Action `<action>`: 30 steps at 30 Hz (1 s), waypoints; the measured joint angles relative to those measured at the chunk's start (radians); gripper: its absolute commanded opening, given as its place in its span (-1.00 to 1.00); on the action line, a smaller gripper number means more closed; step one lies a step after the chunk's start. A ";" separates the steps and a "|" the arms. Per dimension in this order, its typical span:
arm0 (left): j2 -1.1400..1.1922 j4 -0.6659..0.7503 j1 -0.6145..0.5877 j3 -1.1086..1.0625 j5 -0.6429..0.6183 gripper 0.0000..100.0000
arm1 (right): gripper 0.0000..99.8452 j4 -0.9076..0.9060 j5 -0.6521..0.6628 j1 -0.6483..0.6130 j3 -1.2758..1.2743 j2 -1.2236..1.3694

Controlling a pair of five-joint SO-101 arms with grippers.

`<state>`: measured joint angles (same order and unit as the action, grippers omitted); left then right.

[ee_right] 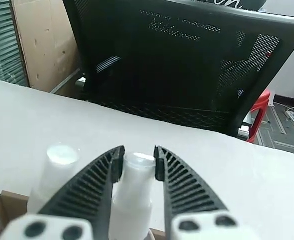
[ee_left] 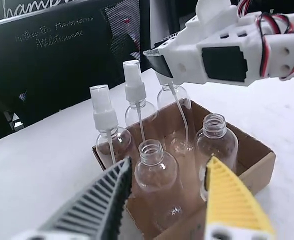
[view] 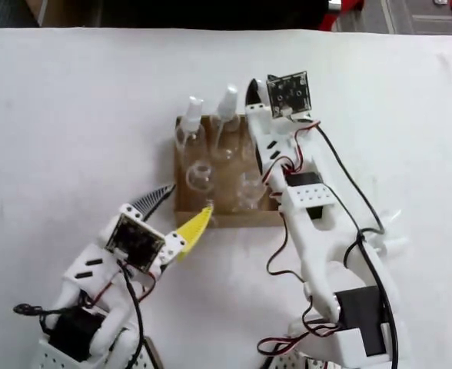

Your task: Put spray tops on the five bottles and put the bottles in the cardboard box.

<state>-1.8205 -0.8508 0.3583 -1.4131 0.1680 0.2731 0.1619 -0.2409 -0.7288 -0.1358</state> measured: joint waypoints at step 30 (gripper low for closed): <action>0.002 0.006 0.000 -0.002 0.000 -0.56 | -0.53 0.002 -0.002 0.000 -0.160 -0.209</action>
<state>-1.8190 -0.8447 0.3583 -1.4147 0.1680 0.2746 0.1603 -0.2409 -0.8884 -0.3445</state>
